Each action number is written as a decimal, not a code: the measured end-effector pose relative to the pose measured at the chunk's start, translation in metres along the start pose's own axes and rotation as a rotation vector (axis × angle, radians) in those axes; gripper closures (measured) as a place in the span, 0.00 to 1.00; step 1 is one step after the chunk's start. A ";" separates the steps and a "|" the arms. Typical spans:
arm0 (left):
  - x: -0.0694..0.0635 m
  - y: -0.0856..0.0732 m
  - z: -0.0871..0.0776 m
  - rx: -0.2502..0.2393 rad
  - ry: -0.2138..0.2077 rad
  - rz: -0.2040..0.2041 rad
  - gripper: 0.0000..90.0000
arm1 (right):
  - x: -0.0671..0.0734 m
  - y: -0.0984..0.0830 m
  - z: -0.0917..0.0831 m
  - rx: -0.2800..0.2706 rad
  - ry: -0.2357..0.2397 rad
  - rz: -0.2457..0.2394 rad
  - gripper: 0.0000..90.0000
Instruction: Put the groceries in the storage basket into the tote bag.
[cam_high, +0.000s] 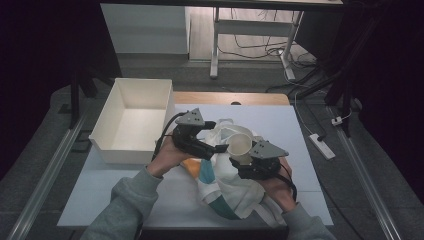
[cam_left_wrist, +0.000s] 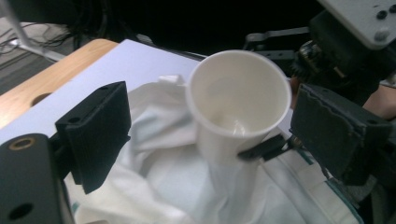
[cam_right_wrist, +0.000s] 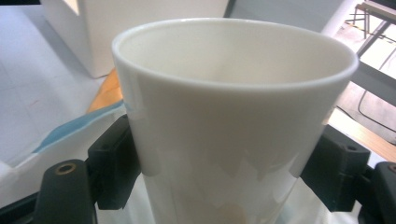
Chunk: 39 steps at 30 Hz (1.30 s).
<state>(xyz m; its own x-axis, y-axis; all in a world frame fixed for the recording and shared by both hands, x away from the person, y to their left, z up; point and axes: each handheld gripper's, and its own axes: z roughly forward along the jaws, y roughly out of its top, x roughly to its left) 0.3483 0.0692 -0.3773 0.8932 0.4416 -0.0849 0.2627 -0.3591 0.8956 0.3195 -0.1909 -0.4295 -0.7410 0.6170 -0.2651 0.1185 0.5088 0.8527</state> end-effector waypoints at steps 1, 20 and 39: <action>0.003 -0.001 -0.002 0.000 0.012 -0.005 0.14 | -0.002 0.000 -0.001 -0.004 -0.005 0.005 0.25; 0.034 -0.012 -0.018 0.030 0.116 -0.067 0.15 | -0.011 -0.009 0.030 0.044 0.036 0.107 0.25; 0.041 -0.015 -0.016 0.049 0.121 -0.081 0.15 | -0.003 -0.011 0.067 0.102 0.055 0.145 0.25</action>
<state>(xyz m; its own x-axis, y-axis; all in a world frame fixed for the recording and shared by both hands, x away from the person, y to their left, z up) 0.3752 0.1062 -0.3870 0.8187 0.5654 -0.1002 0.3524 -0.3568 0.8652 0.3646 -0.1583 -0.4686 -0.7459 0.6559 -0.1158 0.2905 0.4769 0.8295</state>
